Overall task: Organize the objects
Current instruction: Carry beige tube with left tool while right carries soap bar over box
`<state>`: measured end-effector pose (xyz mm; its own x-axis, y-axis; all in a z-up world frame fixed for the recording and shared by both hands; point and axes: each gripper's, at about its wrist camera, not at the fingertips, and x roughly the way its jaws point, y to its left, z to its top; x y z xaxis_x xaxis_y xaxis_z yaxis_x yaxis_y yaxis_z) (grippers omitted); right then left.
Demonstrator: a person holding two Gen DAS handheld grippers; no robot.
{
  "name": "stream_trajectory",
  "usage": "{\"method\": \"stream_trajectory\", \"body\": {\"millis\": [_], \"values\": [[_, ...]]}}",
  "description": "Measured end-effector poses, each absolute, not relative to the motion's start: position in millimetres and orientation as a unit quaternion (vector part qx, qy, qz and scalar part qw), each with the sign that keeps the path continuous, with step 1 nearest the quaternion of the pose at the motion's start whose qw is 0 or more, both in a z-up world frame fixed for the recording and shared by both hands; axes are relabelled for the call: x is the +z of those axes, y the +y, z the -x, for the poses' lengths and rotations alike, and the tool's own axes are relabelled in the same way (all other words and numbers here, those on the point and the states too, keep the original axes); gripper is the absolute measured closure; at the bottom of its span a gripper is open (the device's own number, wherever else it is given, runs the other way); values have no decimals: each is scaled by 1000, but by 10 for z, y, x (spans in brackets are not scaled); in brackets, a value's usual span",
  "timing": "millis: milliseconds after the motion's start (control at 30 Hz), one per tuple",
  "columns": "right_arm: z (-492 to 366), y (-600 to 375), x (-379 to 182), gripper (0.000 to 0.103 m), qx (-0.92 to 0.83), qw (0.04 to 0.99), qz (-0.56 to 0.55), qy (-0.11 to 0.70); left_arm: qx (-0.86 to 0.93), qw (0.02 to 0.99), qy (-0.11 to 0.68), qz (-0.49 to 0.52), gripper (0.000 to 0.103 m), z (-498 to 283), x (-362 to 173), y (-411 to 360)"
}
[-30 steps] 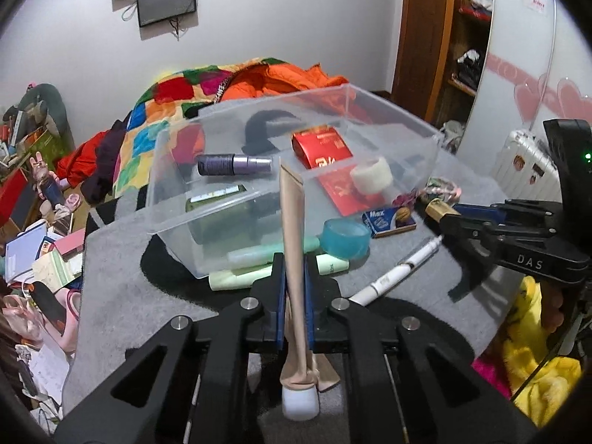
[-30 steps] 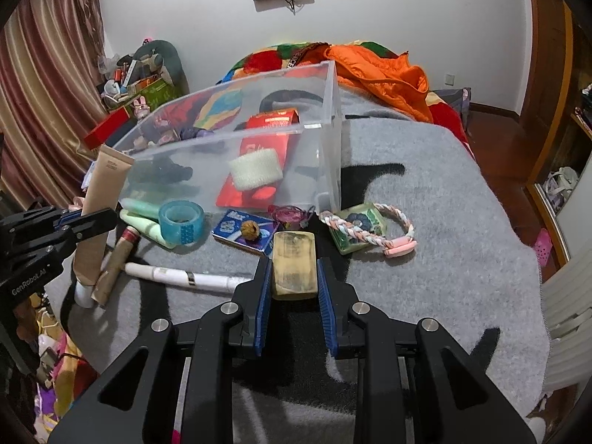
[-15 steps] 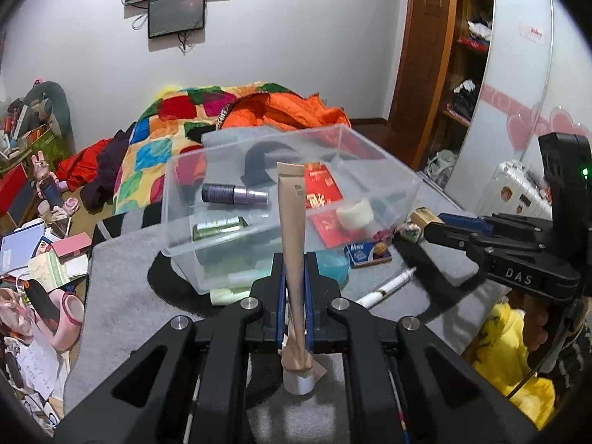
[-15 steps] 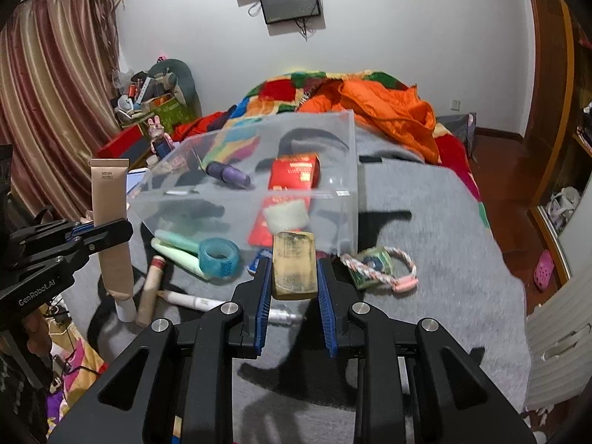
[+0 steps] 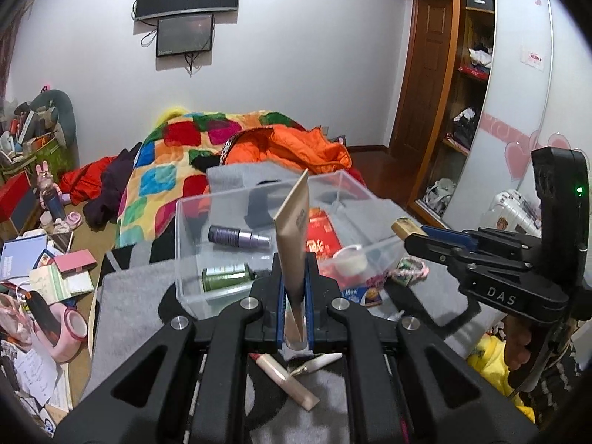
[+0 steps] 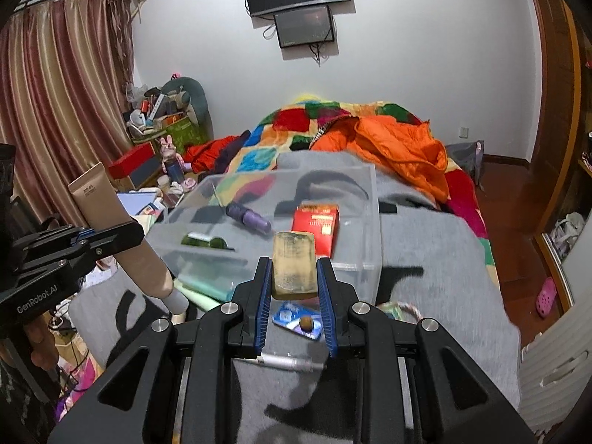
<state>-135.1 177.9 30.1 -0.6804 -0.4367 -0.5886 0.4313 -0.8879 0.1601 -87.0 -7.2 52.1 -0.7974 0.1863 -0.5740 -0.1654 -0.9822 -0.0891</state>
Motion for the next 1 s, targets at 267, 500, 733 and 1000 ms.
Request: {"method": "stream_trajectory", "body": {"millis": [267,500,733,1000], "values": [[1480,1722,409,81,-921,239,-308,-5,953,87,-19,289,95,1023,675,-83],[1610,1689,464,81,-923,238,-304,-7,953,93,-29,286,95,1182,778,-105],[1745,1585,417,81,-921,237,-310,1,954,99,-38,279,95,1339,827,-90],[1910,1464,247,81,-914,236,-330,8,947,113,-53,296,95,1639,718,-44]]}}
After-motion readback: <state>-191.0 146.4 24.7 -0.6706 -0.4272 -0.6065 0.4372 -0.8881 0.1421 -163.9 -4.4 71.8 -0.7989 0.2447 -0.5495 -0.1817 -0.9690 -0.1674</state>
